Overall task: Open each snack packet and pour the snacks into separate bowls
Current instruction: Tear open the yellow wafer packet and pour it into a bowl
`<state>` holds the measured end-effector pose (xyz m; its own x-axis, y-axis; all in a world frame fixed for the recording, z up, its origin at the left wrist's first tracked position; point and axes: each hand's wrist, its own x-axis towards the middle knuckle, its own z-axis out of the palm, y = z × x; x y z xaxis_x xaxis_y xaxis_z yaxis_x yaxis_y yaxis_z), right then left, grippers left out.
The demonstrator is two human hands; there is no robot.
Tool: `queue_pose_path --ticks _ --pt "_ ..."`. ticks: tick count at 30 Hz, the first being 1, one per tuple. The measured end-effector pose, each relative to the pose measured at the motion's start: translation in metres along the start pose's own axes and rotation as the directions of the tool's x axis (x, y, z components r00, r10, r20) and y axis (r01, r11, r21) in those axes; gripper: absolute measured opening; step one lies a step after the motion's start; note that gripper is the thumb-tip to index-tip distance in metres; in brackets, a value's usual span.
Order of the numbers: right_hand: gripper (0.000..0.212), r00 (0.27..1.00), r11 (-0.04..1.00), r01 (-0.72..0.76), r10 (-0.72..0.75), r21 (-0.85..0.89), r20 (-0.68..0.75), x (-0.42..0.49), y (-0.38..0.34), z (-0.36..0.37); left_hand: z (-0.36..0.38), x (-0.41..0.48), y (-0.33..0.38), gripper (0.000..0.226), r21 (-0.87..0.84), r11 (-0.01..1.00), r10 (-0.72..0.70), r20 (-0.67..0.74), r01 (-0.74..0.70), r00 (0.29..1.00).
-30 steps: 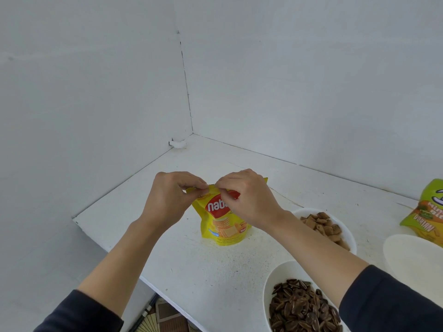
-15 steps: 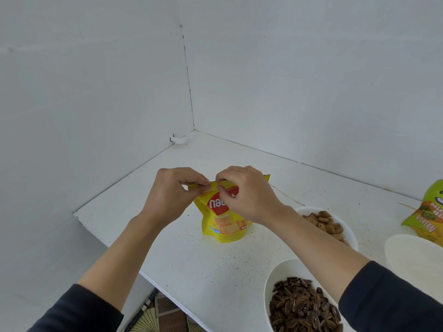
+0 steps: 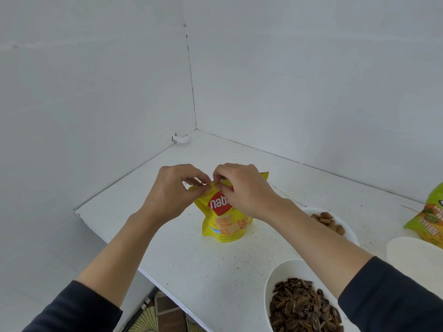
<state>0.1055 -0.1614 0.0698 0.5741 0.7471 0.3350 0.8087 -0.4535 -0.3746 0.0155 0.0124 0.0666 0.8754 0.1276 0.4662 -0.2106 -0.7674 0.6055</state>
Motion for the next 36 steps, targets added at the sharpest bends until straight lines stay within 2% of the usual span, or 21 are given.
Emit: queue_pose_path --ticks 9,12,16,23,31,36 --pt "0.012 0.965 0.991 0.128 -0.131 -0.026 -0.228 -0.008 0.018 0.005 0.0 -0.002 0.003 0.012 -0.107 0.994 -0.024 0.1 0.035 0.995" --pt "0.014 0.972 0.982 0.159 -0.137 0.106 -0.189 -0.013 0.023 0.001 0.002 0.0 0.008 0.004 -0.145 0.986 -0.06 0.161 0.083 0.985" --pt "0.018 0.982 0.95 0.155 -0.118 0.271 -0.147 -0.02 0.026 -0.002 0.005 0.009 0.013 0.009 -0.167 0.963 -0.155 0.305 0.213 0.94" --pt "0.009 0.978 0.916 0.171 -0.112 0.363 -0.177 -0.031 0.031 -0.011 0.012 0.01 0.025 0.008 -0.372 0.815 -0.282 0.417 0.445 0.864" --pt "0.014 0.976 0.917 0.177 -0.117 0.357 -0.184 -0.039 0.034 -0.013 0.013 0.017 0.038 0.008 -0.234 0.843 -0.343 0.462 0.485 0.818" --pt "0.012 0.974 0.912 0.177 -0.108 0.369 -0.2 -0.04 0.033 -0.017 0.016 0.019 0.046 0.012 -0.178 0.875 -0.354 0.4 0.45 0.845"
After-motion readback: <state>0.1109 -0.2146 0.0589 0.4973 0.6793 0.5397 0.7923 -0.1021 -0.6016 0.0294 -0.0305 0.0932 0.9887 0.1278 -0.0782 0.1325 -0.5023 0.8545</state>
